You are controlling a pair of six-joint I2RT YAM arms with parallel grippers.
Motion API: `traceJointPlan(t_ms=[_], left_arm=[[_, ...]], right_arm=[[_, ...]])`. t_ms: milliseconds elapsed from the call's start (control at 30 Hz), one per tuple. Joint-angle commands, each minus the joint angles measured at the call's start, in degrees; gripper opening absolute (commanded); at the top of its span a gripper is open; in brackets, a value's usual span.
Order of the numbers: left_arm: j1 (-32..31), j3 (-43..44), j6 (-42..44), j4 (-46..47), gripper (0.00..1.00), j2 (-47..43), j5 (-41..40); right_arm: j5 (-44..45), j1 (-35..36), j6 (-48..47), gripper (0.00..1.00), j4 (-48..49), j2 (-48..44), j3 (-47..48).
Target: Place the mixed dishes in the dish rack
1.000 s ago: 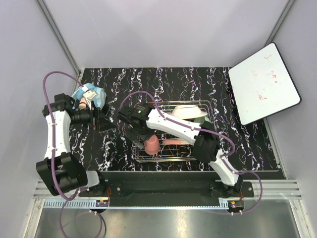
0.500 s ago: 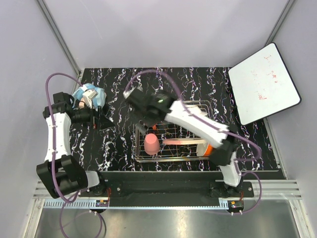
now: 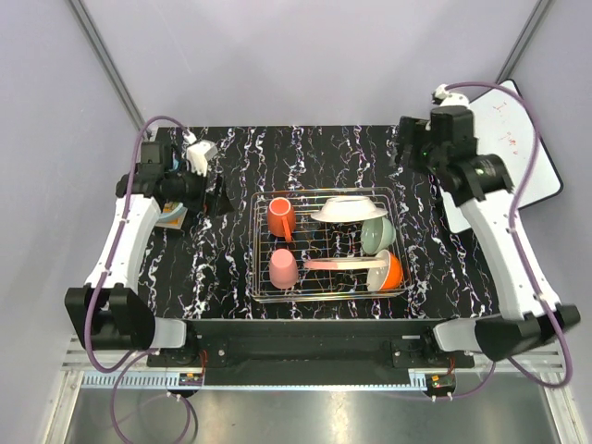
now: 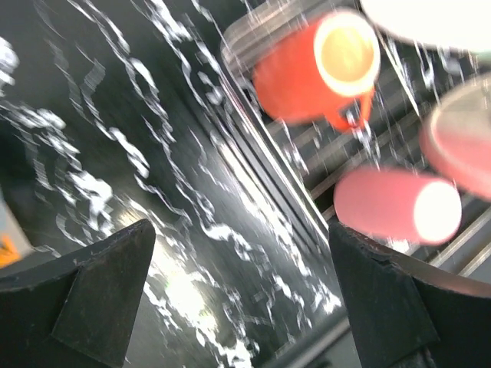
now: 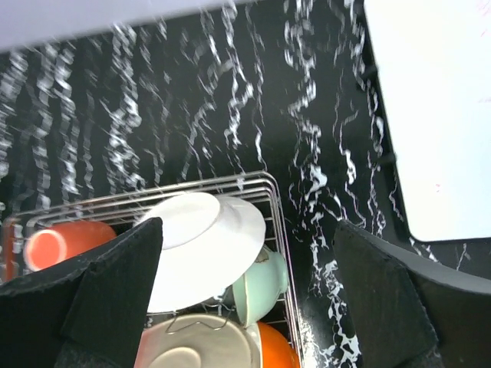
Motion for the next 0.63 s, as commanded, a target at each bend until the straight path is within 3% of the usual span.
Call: traceJointPlan(t_ms=[0,133,233,467,600], left_arm=[[-0.27,2.93,-6.9,8.78,0.99,-0.26,-7.22],[-0.36,2.83,-10.5,11.35,0.99,-0.96,-11.27],[-0.36,2.75,-13.15,11.44,0.99,-1.23,-9.18],[-0.36,-0.42,-13.68,13.19,0.99,-1.67,-7.15],[-0.27,-1.21,-13.85,14.51,0.99,-3.15,-11.0]], right_arm=[[-4.45,-4.05,0.71,1.0,4.61,3.62,-5.23],[-5.69,-6.09,-0.08,1.0,8.66,3.18,-10.05],[-4.9,-6.01,0.71,1.0,11.3,2.57,-11.47],[-6.13,-6.09,0.97,1.0,13.14,1.78,-13.14],[-6.74,-6.09,0.36,1.0,13.94,0.37,-15.07]])
